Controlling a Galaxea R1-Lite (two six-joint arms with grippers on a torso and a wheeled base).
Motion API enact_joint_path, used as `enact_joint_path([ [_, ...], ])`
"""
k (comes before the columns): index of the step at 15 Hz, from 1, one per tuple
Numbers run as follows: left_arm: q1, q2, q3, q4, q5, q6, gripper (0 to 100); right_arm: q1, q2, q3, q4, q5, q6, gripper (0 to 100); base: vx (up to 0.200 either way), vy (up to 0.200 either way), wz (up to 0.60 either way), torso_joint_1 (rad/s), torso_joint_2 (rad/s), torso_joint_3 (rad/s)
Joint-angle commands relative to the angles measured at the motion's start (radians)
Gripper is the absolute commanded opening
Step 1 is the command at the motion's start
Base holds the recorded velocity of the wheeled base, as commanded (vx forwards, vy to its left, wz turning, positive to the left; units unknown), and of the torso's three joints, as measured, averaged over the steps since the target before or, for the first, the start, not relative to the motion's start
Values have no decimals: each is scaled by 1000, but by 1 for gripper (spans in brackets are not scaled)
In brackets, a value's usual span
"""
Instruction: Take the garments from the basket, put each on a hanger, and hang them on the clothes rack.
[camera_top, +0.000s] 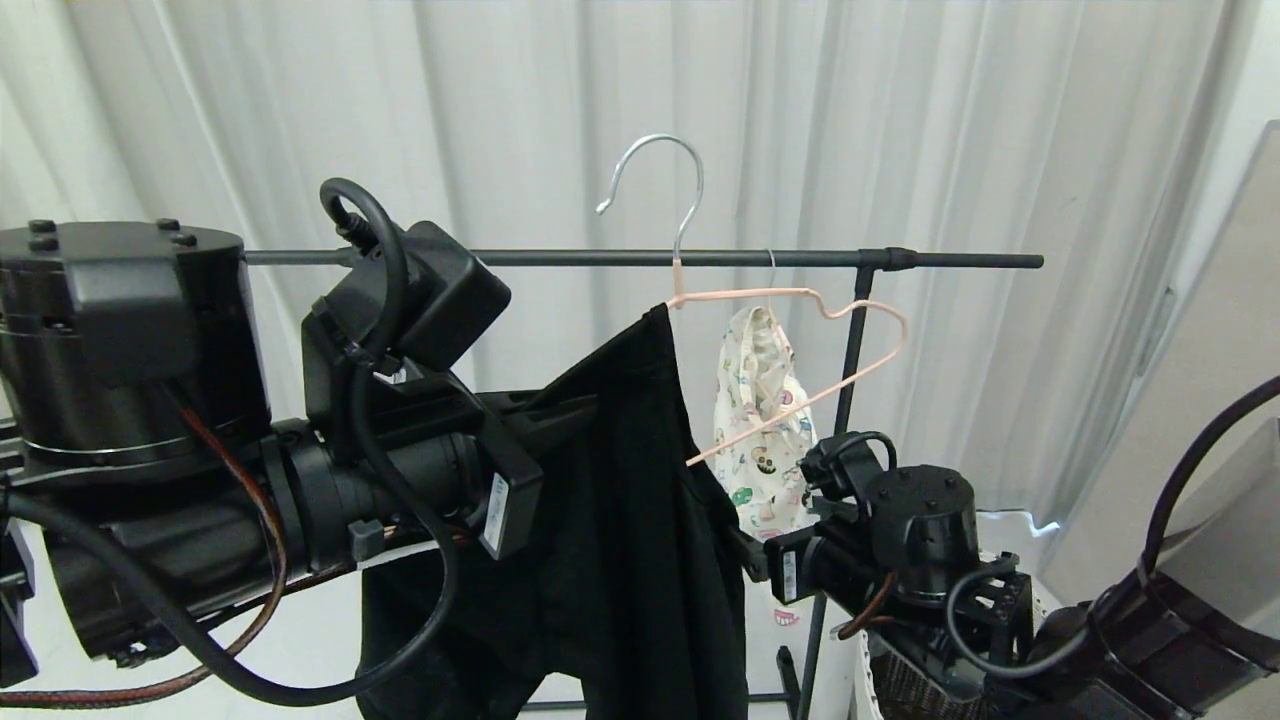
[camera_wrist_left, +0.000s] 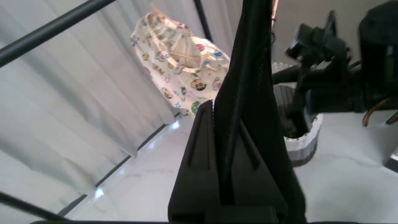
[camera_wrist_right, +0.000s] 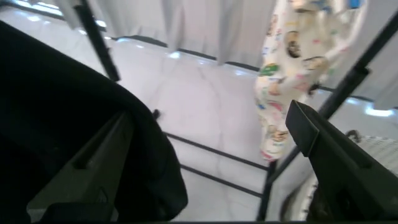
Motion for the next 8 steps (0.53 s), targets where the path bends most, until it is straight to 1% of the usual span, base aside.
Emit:
enact_joint_path([
  [1, 15, -4, 0, -1, 0, 0, 0, -36, 0, 4, 1, 2, -16, 100, 0, 0, 0, 0, 0, 0],
  [4, 26, 0, 2, -1, 1, 5, 0, -50, -6, 3, 1, 1, -25, 100, 0, 0, 0, 0, 0, 0],
  [5, 48, 3, 17, 1, 1, 8, 0, -68, -20, 6, 1, 2, -36, 100, 0, 0, 0, 0, 0, 0],
  [8, 74, -16, 72, -2, 1, 9, 0, -139, -43, 26, 1, 10, -81, 100, 0, 0, 0, 0, 0, 0],
])
